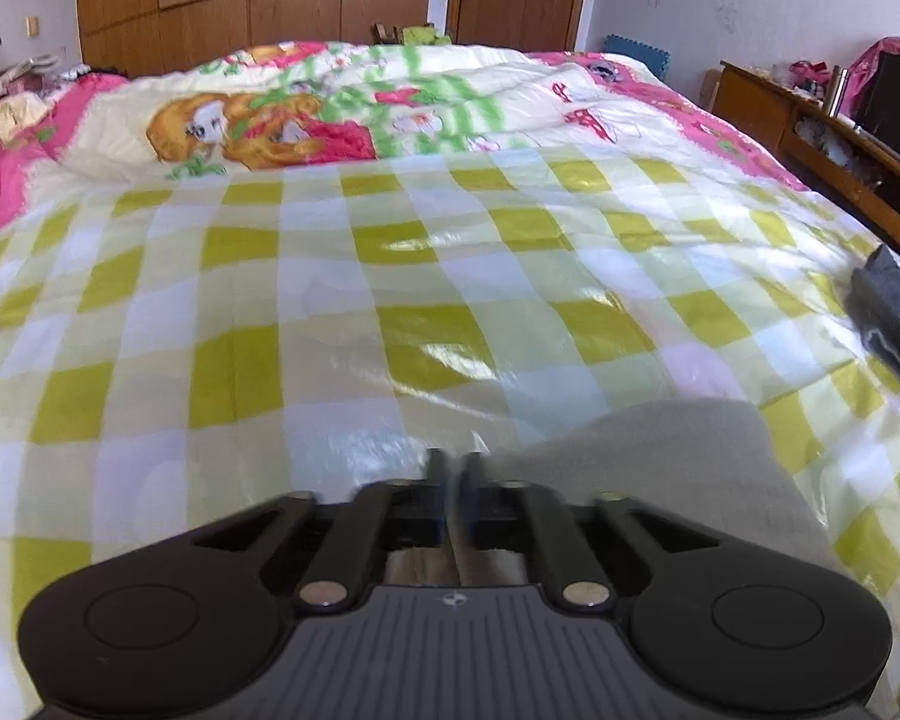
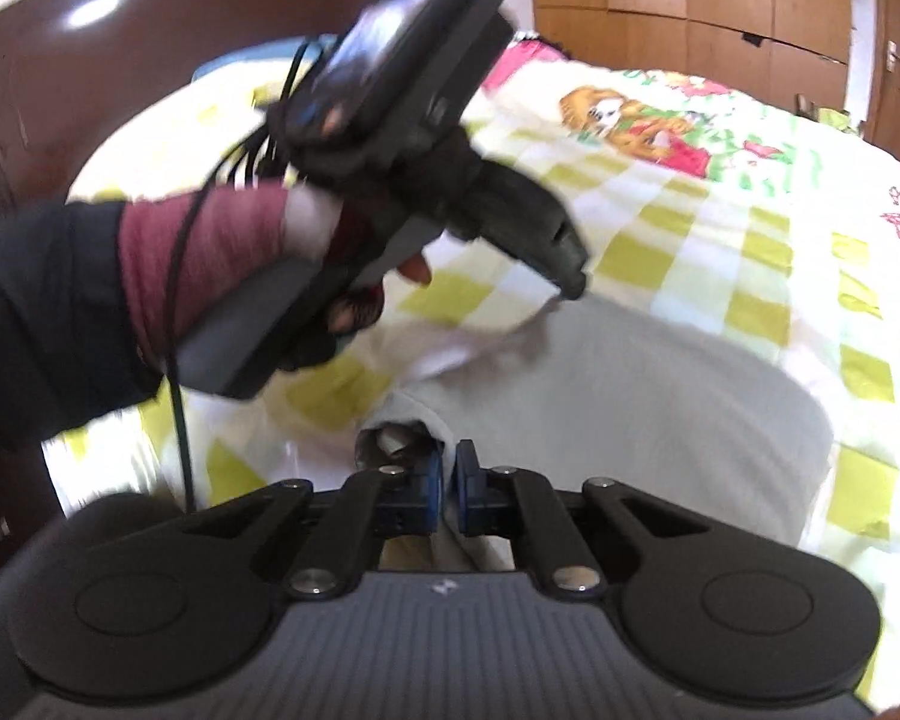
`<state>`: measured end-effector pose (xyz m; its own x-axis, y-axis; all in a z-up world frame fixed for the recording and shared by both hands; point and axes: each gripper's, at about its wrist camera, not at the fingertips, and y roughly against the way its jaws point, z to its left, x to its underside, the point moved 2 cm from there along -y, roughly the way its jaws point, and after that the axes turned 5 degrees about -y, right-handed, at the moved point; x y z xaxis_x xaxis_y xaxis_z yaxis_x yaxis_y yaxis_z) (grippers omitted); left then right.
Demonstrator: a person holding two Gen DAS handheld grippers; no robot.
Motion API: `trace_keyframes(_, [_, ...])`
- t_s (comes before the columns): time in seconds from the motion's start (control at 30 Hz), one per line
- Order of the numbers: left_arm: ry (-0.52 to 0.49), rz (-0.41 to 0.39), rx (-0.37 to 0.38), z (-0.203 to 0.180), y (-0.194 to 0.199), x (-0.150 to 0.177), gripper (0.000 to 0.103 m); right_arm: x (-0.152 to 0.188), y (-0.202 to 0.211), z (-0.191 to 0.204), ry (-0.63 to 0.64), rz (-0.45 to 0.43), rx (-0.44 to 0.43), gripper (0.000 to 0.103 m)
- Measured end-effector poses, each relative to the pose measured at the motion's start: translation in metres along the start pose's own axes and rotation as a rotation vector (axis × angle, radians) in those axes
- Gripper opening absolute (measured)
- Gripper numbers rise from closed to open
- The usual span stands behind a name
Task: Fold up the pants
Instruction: 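Grasp the pants edge with the left gripper while the right gripper lifts the fold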
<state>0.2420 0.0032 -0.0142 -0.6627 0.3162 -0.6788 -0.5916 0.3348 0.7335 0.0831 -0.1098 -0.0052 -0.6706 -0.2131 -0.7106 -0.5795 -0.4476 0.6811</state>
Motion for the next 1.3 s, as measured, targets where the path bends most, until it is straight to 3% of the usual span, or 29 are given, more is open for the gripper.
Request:
trace_keyframes(0.2, [-0.011, -0.028, -0.007, 0.007, 0.001, -0.013, 0.016, -0.015, 0.001, 0.007, -0.068, -0.04, -0.044, 0.006])
trace_keyframes(0.33, [-0.005, -0.004, -0.041, 0.016, -0.006, -0.002, 0.016, 0.009, -0.042, 0.026, -0.041, 0.1, -0.077, 0.015])
trace_keyframes(0.43, [0.041, 0.006, -0.044, 0.029, 0.002, 0.019, 0.016, 0.017, -0.052, 0.025, -0.063, 0.13, -0.091, 0.021])
trace_keyframes(0.5, [0.067, -0.022, -0.042, 0.037, 0.022, 0.035, 0.017, 0.008, -0.036, 0.015, -0.099, 0.111, -0.121, 0.029])
trace_keyframes(0.57, [0.107, -0.046, -0.028, 0.047, 0.044, 0.05, 0.018, -0.004, -0.016, -0.002, -0.125, 0.078, -0.116, 0.043])
trace_keyframes(0.63, [0.155, -0.063, -0.011, 0.052, 0.067, 0.065, 0.018, -0.018, -0.001, -0.022, -0.153, 0.049, -0.102, 0.046])
trace_keyframes(0.7, [0.163, -0.073, 0.009, 0.045, 0.085, 0.079, 0.019, -0.037, -0.003, -0.045, -0.186, 0.043, -0.086, 0.052])
trace_keyframes(0.77, [0.17, -0.066, 0.048, 0.032, 0.094, 0.09, 0.028, -0.057, -0.02, -0.064, -0.181, 0.054, -0.061, 0.062])
trace_keyframes(0.9, [0.218, -0.047, 0.08, 0.009, 0.095, 0.11, 0.038, -0.084, -0.07, -0.092, -0.214, 0.138, -0.036, 0.062])
trace_keyframes(1.1, [0.23, -0.03, 0.025, -0.007, 0.091, 0.129, 0.047, -0.093, -0.116, -0.094, -0.194, 0.231, -0.004, 0.061])
trace_keyframes(1.17, [0.196, -0.034, -0.002, -0.012, 0.089, 0.129, 0.045, -0.089, -0.125, -0.095, -0.195, 0.259, -0.004, 0.036])
trace_keyframes(1.2, [0.172, -0.038, -0.02, -0.014, 0.089, 0.128, 0.042, -0.088, -0.124, -0.095, -0.196, 0.259, -0.001, 0.036])
trace_keyframes(1.3, [0.142, -0.052, -0.033, -0.015, 0.093, 0.125, 0.029, -0.093, -0.113, -0.096, -0.203, 0.236, -0.016, 0.02])
